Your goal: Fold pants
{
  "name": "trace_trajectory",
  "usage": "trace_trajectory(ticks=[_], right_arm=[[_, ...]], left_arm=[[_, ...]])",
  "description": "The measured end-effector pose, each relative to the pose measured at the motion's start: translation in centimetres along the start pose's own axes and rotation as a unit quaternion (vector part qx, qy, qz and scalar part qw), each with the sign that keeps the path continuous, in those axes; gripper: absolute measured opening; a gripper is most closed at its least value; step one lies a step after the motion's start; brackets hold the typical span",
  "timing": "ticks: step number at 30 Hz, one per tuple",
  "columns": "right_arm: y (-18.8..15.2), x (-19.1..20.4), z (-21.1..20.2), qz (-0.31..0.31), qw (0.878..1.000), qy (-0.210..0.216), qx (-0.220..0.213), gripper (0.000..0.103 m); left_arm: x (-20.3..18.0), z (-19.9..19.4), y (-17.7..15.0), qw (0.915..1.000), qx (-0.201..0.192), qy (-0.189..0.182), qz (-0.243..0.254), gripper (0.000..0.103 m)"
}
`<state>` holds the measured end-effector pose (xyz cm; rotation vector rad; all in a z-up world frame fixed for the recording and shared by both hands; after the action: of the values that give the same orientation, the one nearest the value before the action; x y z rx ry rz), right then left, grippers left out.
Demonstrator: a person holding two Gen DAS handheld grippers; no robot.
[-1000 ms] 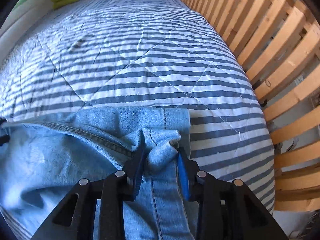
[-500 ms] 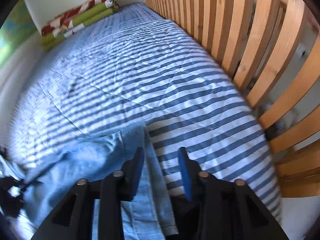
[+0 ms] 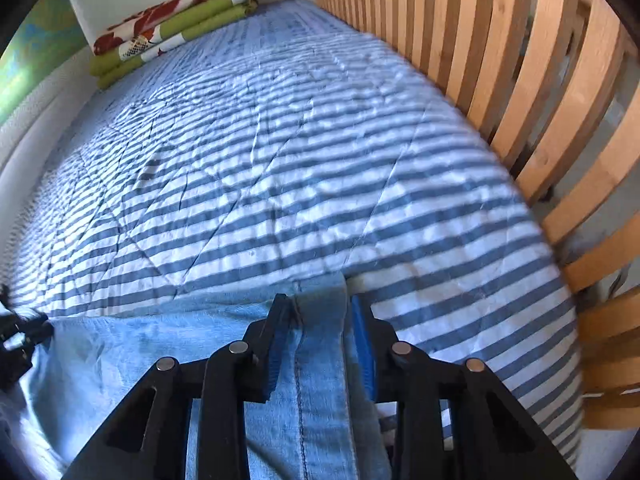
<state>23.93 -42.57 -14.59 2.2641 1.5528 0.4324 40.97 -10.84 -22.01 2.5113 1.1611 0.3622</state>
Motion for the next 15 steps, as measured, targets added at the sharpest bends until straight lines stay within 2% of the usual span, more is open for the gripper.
trace_trajectory(ticks=[1,2,4,5,9,12,15], right_arm=[[-0.2,-0.5,-0.9,0.004,1.000,0.002,-0.002,0.036],[-0.8,-1.2,-1.6,0.014,1.000,0.012,0.005,0.038],[-3.0,-2.5,-3.1,0.036,0.998,0.048,0.034,0.039],[-4.1,-3.0,-3.5,0.041,0.997,0.052,0.048,0.039],[-9.4,-4.8,-5.7,0.079,0.990,0.068,0.095,0.039],[-12.4,-5.7,-7.2,0.110,0.986,0.070,0.107,0.039],[-14.2,-5.2,-8.3,0.134,0.979,0.105,0.113,0.039]], left_arm=[[0.3,-0.6,0.1,0.9999,-0.010,0.007,0.001,0.055],[0.7,-1.3,0.2,0.9998,-0.020,0.007,0.002,0.055],[1.3,-2.8,0.1,0.9992,-0.037,0.016,0.006,0.056],[1.3,-3.6,-0.2,0.9988,-0.043,0.018,0.013,0.056],[-0.9,-6.6,-2.8,0.9978,-0.052,-0.022,0.034,0.056],[-3.8,-8.3,-5.5,0.9960,-0.044,-0.060,0.049,0.056],[-7.9,-9.5,-8.0,0.9914,-0.033,-0.102,0.075,0.056]])
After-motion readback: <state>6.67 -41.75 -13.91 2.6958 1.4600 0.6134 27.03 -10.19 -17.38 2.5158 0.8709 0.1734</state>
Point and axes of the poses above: each gripper's, at about its wrist camera, not at the fingertips, and z roughly the way its jaws point, x to its left, y to its top, the point moved 7 cm from there along z, roughly the way its jaws point, and after that the axes turned 5 degrees about -z, right-handed, at the moved point
